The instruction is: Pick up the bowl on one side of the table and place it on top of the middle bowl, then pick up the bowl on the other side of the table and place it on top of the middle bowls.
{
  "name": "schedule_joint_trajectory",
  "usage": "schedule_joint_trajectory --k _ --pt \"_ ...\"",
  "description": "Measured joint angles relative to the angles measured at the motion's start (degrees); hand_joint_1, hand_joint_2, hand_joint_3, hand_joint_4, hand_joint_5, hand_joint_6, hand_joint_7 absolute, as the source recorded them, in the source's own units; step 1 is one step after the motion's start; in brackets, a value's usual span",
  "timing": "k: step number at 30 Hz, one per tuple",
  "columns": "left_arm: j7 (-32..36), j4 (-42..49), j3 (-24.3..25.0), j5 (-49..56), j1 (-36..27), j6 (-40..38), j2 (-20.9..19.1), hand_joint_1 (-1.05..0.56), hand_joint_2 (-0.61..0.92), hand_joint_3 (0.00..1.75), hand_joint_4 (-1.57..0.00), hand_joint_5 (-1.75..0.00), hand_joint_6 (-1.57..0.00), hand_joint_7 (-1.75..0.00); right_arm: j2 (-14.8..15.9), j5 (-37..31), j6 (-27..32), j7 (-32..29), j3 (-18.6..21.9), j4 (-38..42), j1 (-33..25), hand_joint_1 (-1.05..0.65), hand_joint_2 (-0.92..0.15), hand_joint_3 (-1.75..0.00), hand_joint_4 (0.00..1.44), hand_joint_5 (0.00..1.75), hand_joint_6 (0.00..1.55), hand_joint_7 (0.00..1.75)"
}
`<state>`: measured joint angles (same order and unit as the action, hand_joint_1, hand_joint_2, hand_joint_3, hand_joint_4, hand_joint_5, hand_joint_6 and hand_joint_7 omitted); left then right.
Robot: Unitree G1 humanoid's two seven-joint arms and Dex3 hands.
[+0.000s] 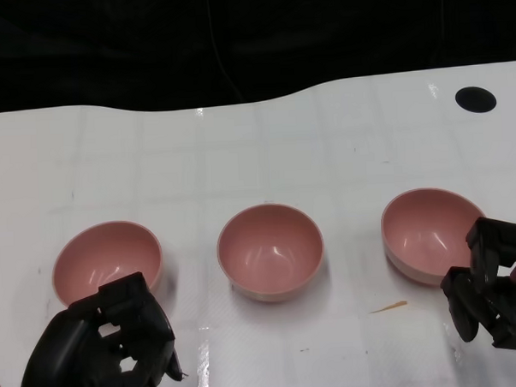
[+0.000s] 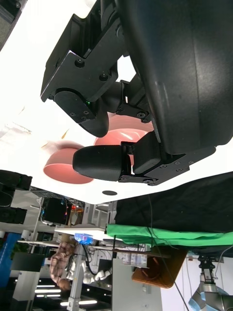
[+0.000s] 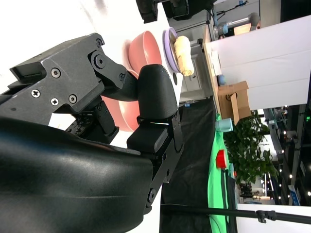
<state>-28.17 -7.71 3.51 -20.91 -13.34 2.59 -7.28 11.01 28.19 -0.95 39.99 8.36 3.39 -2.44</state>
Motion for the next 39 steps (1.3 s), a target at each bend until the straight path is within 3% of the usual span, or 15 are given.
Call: schedule_joint_trajectory --k 32,35,39 --pt "0.1 -1.6 0.1 0.1 -0.7 -0.2 0.1 -0.01 0.56 1.16 -0.77 -1.65 -0.78 -1.45 -0.1 -1.1 -0.2 1.2 -0.3 1.5 1.4 -0.12 -0.58 -1.07 0.94 1.75 0.82 1.58" --pt "0.5 -1.7 0.1 0.3 -0.7 -0.2 0.3 0.0 0.56 1.17 -0.77 -1.65 -0.78 -1.45 -0.1 -2.0 -1.2 0.9 -0.3 1.5 1.4 -0.12 -0.56 -1.09 0.93 1.71 0.85 1.5" --pt "0.5 -1.9 0.1 0.4 -0.8 -0.2 0.3 -0.01 0.56 1.17 -0.77 -1.66 -0.78 -1.45 -0.2 -4.7 -5.9 -0.4 -0.3 1.4 1.1 -0.14 -0.58 -1.0 0.86 1.54 0.82 1.28"
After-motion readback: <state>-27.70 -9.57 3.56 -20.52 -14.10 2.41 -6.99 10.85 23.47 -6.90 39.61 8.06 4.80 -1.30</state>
